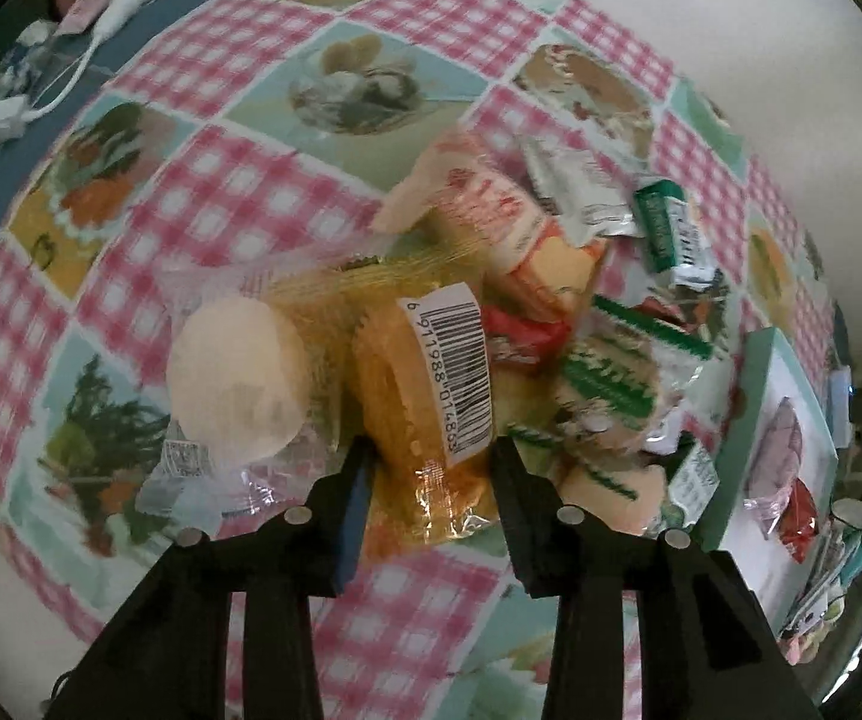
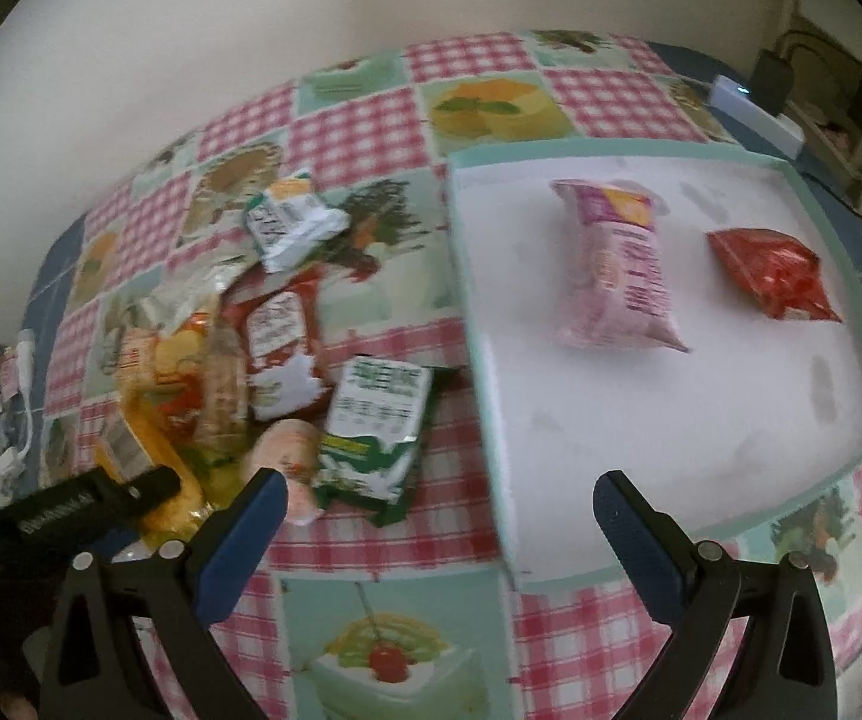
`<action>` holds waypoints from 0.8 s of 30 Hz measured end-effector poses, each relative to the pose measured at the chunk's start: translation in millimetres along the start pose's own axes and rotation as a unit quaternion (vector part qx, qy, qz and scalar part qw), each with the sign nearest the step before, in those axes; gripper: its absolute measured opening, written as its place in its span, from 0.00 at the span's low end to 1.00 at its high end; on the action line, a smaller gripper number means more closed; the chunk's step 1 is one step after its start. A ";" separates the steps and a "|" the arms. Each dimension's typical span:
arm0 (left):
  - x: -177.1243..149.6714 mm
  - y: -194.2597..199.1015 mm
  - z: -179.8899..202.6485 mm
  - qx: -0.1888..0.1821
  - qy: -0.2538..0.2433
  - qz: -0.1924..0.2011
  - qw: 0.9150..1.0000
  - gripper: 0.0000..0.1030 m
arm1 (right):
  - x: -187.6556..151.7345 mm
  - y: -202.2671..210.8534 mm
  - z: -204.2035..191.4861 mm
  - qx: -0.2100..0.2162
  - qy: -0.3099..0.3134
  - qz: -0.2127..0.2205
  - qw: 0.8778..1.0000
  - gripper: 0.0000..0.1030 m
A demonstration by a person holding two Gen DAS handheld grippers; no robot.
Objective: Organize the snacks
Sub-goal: 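Lower the left tool onto the orange bread bag while the right tool approaches the green biscuit box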
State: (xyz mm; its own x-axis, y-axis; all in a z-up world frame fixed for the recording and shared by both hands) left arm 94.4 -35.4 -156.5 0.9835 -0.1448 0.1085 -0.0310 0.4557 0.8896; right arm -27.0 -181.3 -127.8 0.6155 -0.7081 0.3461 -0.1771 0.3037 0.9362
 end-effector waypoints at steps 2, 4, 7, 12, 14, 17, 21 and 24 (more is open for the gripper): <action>-0.3 1.1 -5.8 -0.001 0.008 -0.003 1.000 0.40 | -0.5 0.7 -9.0 0.014 0.008 0.001 1.000 1.00; -1.5 2.9 -12.6 0.007 0.011 -0.007 1.000 0.40 | -1.3 1.1 -16.3 0.023 0.016 0.003 1.000 1.00; -3.4 5.2 -18.5 0.016 0.010 -0.011 1.000 0.40 | -0.8 2.0 -26.0 0.031 0.027 0.009 0.999 1.00; -4.0 10.7 -29.2 0.019 0.013 -0.013 1.000 0.40 | -4.0 0.5 -42.9 0.034 0.058 0.015 0.998 1.00; -2.5 14.6 -35.4 0.023 0.012 -0.010 1.000 0.40 | -4.7 0.8 -48.7 0.037 0.064 0.018 0.997 1.00; -2.1 18.1 -40.7 0.024 0.011 -0.011 1.000 0.40 | -3.5 3.1 -57.1 0.048 0.072 0.024 0.996 0.96; 0.2 26.1 -50.5 0.023 0.012 -0.012 1.000 0.40 | -2.6 8.1 -70.5 0.054 0.096 0.039 0.993 0.86; 0.4 30.0 -54.8 0.019 0.016 -0.011 1.000 0.40 | -6.0 6.3 -80.3 0.047 0.117 0.040 0.991 0.77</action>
Point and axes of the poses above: each gripper's, at about its wrist camera, not at the fingertips, and y roughly against the way its jaws point, z to its right, x to its top, the point moved 10 cm from there along -y, roughly the way its jaws point, and after that the axes turned 13 degrees about -x, right-handed, at the moved point
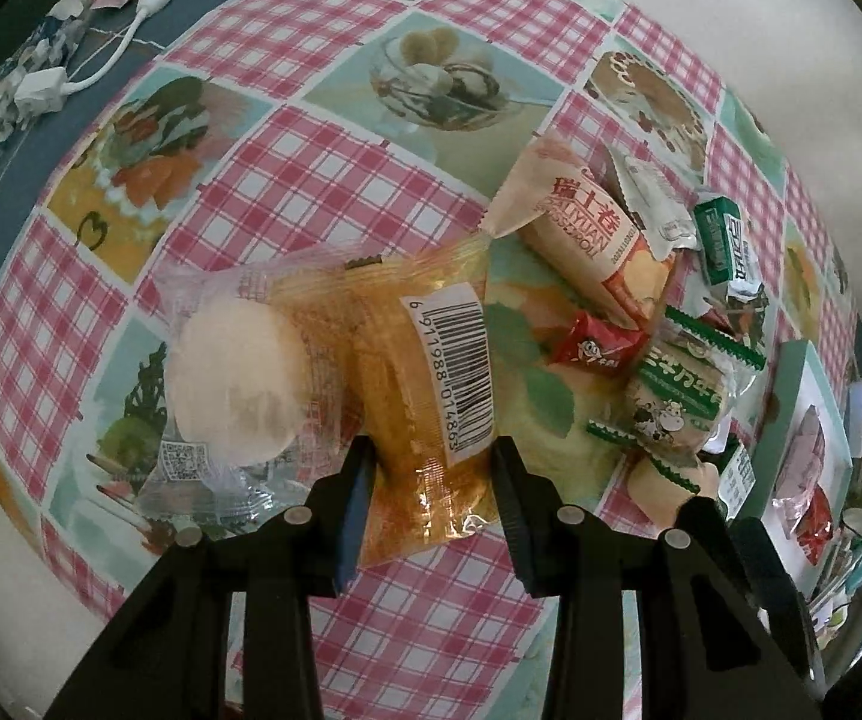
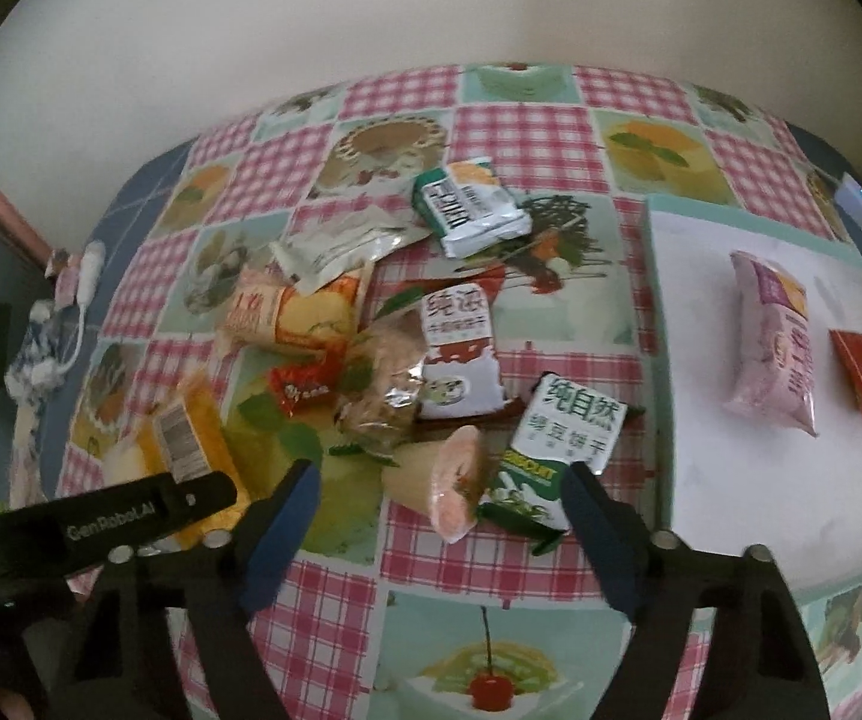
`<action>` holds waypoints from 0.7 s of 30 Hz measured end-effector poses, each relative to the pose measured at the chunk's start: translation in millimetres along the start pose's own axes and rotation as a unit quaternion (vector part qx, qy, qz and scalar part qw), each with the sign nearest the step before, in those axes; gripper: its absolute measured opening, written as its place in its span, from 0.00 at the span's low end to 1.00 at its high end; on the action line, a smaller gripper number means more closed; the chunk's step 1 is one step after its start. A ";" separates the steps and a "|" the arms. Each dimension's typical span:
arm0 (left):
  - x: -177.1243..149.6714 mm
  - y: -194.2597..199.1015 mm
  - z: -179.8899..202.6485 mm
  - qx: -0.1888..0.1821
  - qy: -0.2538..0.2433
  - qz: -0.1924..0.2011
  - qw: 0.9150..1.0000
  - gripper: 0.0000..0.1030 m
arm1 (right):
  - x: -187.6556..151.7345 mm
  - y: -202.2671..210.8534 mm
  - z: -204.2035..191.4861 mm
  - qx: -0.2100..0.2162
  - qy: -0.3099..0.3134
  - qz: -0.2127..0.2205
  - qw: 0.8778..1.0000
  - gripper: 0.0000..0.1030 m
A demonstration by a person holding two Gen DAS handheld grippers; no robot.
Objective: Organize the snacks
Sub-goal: 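Lower the left tool onto the orange bread bag while the right tool approaches the green biscuit box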
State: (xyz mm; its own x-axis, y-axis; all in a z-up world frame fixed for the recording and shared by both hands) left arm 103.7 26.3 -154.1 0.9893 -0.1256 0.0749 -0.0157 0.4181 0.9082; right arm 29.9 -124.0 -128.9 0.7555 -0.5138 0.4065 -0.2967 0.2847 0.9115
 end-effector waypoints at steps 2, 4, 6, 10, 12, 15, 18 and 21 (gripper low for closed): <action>0.0 0.1 -0.7 0.000 -0.001 0.000 1.000 0.40 | -1.3 -2.6 -4.4 -0.003 0.010 -0.002 1.000 0.71; -0.3 1.3 -1.3 0.001 -0.003 0.000 1.000 0.40 | -2.8 -6.1 -8.0 -0.007 0.017 -0.006 1.000 0.64; -0.4 -0.9 -0.4 0.000 -0.002 0.000 1.000 0.40 | -5.0 -10.5 -10.4 -0.011 0.024 -0.012 1.000 0.60; -0.1 -5.6 2.9 0.001 -0.003 0.000 1.000 0.40 | -7.7 -18.0 -11.5 -0.018 0.030 -0.019 0.999 0.60; 0.4 -6.9 4.2 0.002 -0.004 0.000 1.000 0.40 | -6.7 -18.8 -14.1 -0.023 0.036 -0.017 0.999 0.60; -1.0 -8.6 8.3 0.003 -0.001 0.001 1.000 0.40 | -7.3 -20.9 -19.9 -0.025 0.047 -0.016 0.998 0.59; -1.2 -9.3 9.3 0.002 0.000 0.002 1.000 0.40 | -10.1 -21.9 -28.0 -0.018 0.059 -0.021 0.998 0.59; -1.5 -10.1 10.0 0.003 -0.001 0.002 1.000 0.40 | -13.1 -23.6 -31.9 -0.024 0.069 -0.022 0.997 0.58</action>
Point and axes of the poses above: each gripper's, at about its wrist camera, not at the fingertips, and y roughly against the way its jaws point, z to its right, x to its top, the point moved 10 cm from there along -y, roughly the way its jaws point, and after that the axes turned 13 degrees about -x, right-handed, at the moved point
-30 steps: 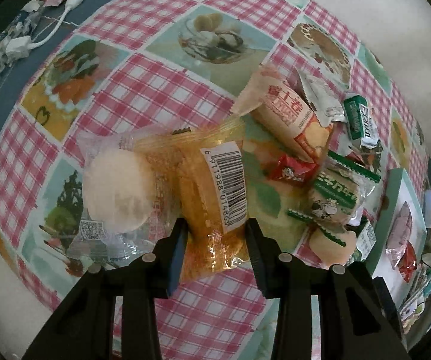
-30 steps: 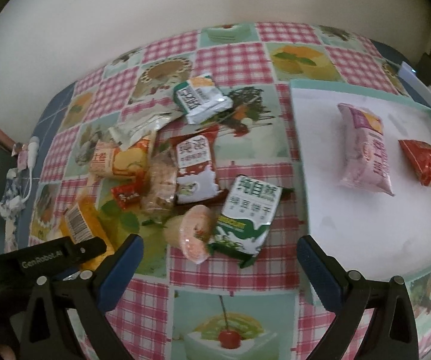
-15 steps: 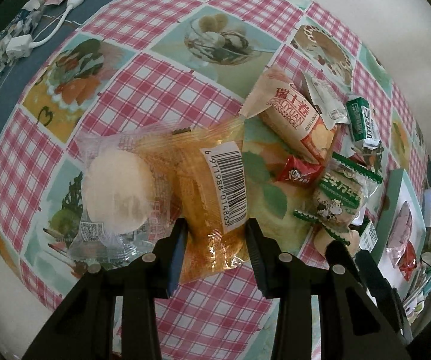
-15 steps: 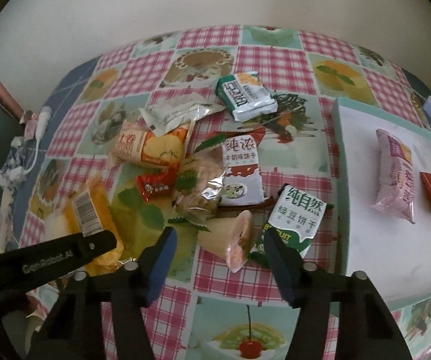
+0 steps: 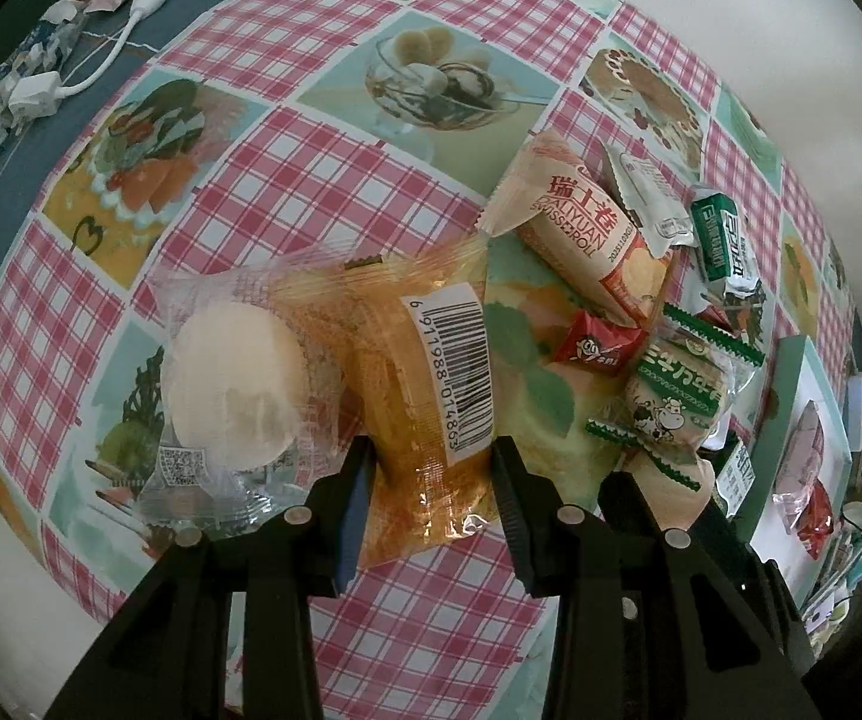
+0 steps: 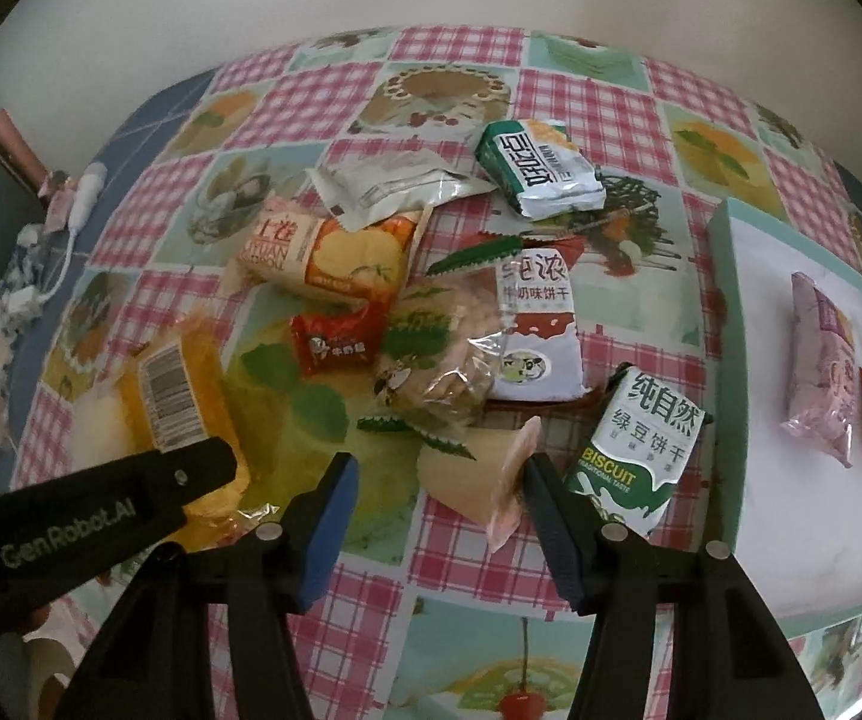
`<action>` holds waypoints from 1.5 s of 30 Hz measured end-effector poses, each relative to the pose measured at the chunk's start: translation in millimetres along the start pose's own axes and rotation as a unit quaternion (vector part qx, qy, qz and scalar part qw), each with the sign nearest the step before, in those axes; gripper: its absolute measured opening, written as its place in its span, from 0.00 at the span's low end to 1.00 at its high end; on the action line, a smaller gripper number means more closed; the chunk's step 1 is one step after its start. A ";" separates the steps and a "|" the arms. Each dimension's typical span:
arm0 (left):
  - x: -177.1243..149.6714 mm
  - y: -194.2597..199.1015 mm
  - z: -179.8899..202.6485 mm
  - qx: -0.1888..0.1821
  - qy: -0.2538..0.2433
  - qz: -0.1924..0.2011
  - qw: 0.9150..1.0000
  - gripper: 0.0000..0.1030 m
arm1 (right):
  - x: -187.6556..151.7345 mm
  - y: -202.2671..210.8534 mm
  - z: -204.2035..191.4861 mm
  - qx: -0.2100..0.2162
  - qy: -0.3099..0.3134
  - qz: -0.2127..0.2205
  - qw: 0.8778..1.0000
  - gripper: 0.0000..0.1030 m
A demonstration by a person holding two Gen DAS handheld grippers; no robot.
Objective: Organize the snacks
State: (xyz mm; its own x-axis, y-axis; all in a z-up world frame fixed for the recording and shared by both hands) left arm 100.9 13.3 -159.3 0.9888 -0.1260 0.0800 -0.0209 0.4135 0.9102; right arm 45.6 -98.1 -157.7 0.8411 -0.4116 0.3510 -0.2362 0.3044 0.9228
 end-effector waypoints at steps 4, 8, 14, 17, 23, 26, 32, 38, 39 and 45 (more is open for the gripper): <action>-0.8 -0.6 1.1 0.001 0.000 0.001 1.000 0.40 | -2.5 -8.0 1.8 -0.017 0.000 -0.010 1.000 0.53; -1.1 -1.0 2.2 0.002 -0.001 0.001 1.000 0.40 | -2.2 -13.3 5.2 -0.019 -0.010 -0.017 1.000 0.51; -0.9 -1.8 3.7 0.005 -0.004 0.001 1.000 0.40 | -1.4 -15.6 7.3 -0.021 -0.015 -0.018 0.999 0.51; -0.8 -2.5 4.1 0.006 -0.005 0.002 1.000 0.40 | -0.1 -16.8 6.7 -0.024 -0.014 -0.017 0.999 0.51; -0.8 -3.3 5.9 0.009 -0.010 0.002 1.000 0.40 | 1.9 -17.8 6.5 -0.026 -0.016 -0.017 0.999 0.46; -1.4 -2.3 7.4 0.009 -0.012 0.003 1.000 0.40 | 1.7 -14.7 10.2 -0.022 -0.024 -0.018 0.999 0.46; -2.7 4.3 12.6 0.008 -0.020 0.009 1.000 0.39 | 0.1 -5.5 16.6 -0.008 -0.036 -0.019 0.999 0.46; -2.0 13.6 21.0 0.008 -0.031 0.023 0.999 0.38 | -2.9 5.9 21.6 -0.003 -0.037 -0.014 0.999 0.46; -2.1 16.4 23.4 0.008 -0.034 0.027 0.999 0.38 | -3.4 8.4 23.3 -0.003 -0.038 -0.013 0.999 0.45; -1.0 32.8 33.8 0.004 -0.049 0.054 0.997 0.31 | -5.5 25.6 38.6 0.008 -0.057 -0.003 0.998 0.45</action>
Point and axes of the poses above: each gripper's, at about its wrist camera, not at the fingertips, and y roughly against the way its jaws point, z to its right, x to its top, the point moved 10 cm from there along -y, roughly the way its jaws point, and after that the axes turned 13 degrees about -x, right-handed, at the moved point
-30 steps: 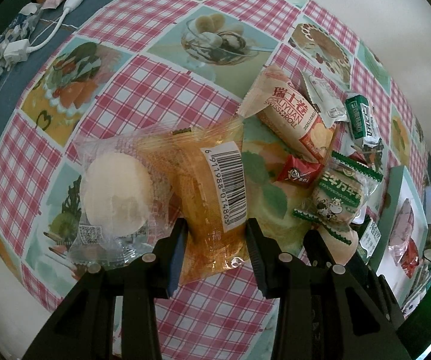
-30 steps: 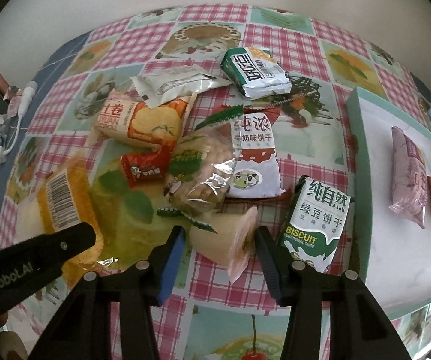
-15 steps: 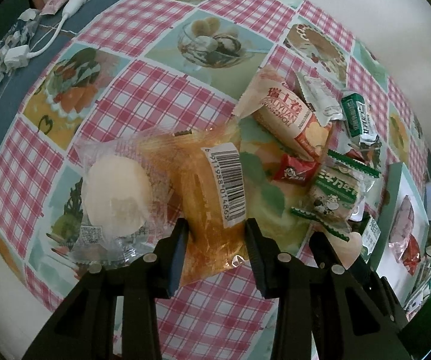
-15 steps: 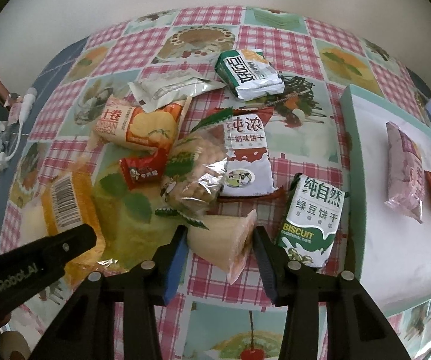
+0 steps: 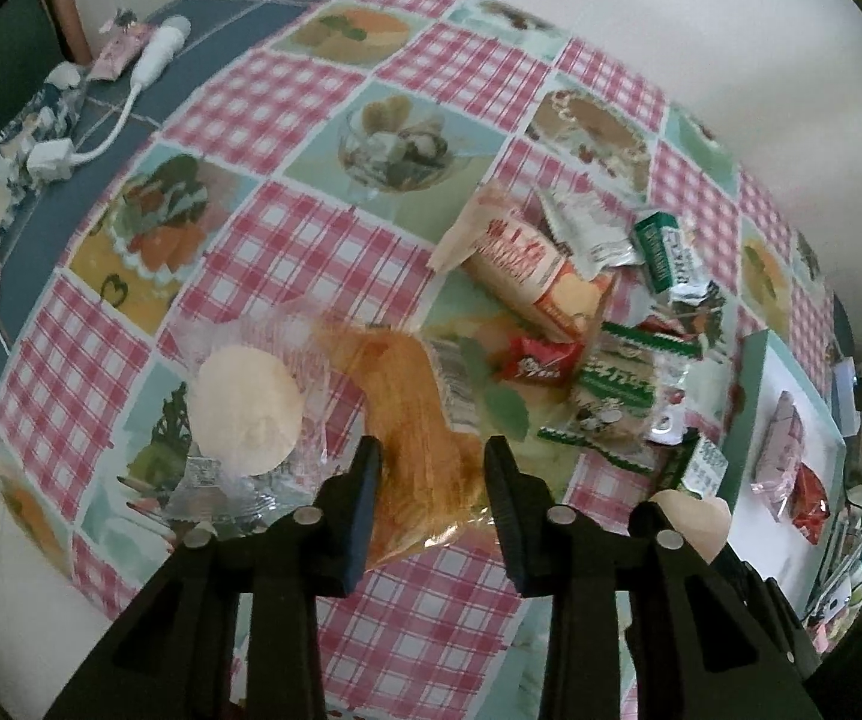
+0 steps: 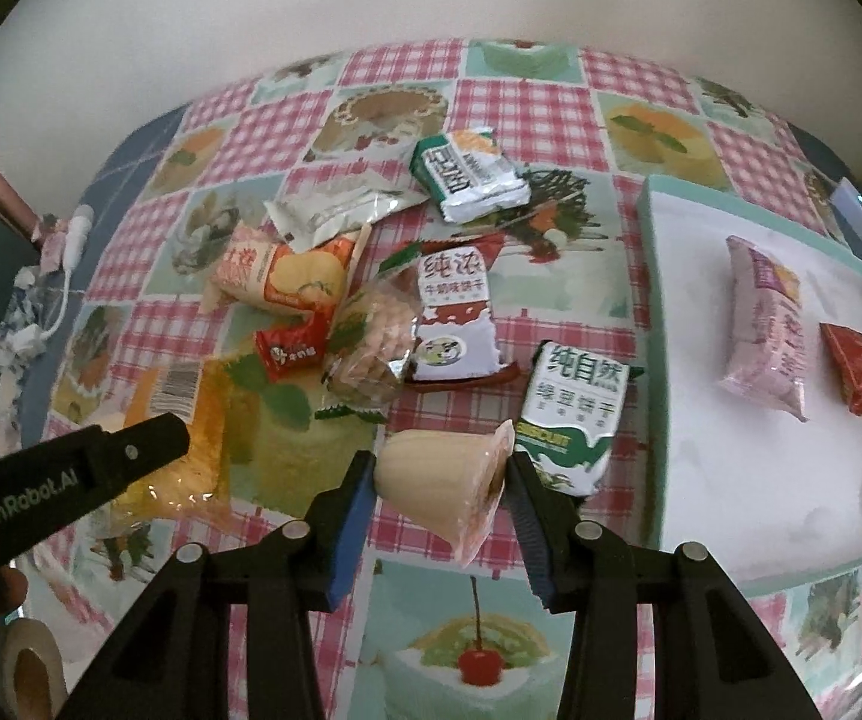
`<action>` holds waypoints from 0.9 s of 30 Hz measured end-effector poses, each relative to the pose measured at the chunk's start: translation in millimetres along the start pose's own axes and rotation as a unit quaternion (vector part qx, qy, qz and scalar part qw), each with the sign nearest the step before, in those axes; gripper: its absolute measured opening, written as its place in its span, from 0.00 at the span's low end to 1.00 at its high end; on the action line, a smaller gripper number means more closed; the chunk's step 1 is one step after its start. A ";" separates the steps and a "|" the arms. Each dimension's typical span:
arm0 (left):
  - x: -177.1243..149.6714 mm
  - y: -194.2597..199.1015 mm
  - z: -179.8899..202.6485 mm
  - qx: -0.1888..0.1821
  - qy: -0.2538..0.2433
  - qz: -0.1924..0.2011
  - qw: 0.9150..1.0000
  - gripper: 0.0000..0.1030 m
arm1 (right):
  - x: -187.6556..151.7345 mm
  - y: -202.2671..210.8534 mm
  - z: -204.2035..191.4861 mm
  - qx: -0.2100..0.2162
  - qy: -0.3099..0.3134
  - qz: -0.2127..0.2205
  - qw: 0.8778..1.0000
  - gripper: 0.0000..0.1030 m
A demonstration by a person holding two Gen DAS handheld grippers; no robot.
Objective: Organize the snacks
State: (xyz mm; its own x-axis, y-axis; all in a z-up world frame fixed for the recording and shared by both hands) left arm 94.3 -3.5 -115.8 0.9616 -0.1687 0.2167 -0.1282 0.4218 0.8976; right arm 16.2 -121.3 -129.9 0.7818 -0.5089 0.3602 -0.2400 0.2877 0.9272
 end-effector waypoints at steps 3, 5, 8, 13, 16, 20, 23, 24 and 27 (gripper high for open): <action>2.1 6.6 7.1 0.001 -0.013 0.013 1.000 0.30 | 3.6 9.3 4.1 0.012 -0.011 0.010 1.000 0.43; 2.0 7.3 13.4 -0.001 -0.020 0.016 1.000 0.27 | 6.0 14.5 8.6 0.015 -0.016 0.016 1.000 0.38; 0.3 3.0 17.6 -0.002 -0.025 0.011 1.000 0.26 | 8.4 20.3 17.1 0.017 -0.028 0.023 0.999 0.37; -4.3 -2.0 3.6 -0.020 0.011 -0.004 1.000 0.26 | 4.6 13.3 22.5 0.018 -0.030 0.009 0.999 0.37; -4.2 -0.8 -11.1 -0.025 0.039 -0.004 0.999 0.26 | 4.5 7.4 17.9 0.026 -0.027 0.001 0.999 0.37; -3.9 -2.7 -19.3 -0.049 0.060 -0.012 0.997 0.27 | 4.9 0.2 7.7 0.038 -0.025 -0.007 0.999 0.38; -5.3 -4.7 -23.6 -0.062 0.075 -0.020 0.995 0.38 | 2.8 -8.5 2.1 0.037 -0.019 -0.018 0.999 0.38; -4.9 -4.7 -24.3 -0.062 0.075 -0.020 0.995 0.46 | 2.6 -11.0 0.6 0.039 -0.020 -0.021 0.999 0.38; -4.7 -5.5 -20.8 -0.066 0.070 -0.021 0.995 0.51 | 3.9 -15.9 -2.2 0.054 -0.031 -0.030 0.998 0.42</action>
State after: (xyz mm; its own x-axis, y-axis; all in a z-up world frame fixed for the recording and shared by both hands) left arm 95.5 13.6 -129.8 0.9910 -0.0672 0.1161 -0.0628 0.5323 0.8442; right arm 24.3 -126.0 -143.5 0.7603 -0.5726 0.3068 -0.2572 0.1684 0.9516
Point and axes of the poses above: each gripper's, at about its wrist camera, not at the fingertips, and y roughly against the way its jaws point, z to its right, x to its top, the point moved 10 cm from there along -y, roughly the way its jaws point, and after that the axes turned 13 degrees about -x, right-handed, at the moved point
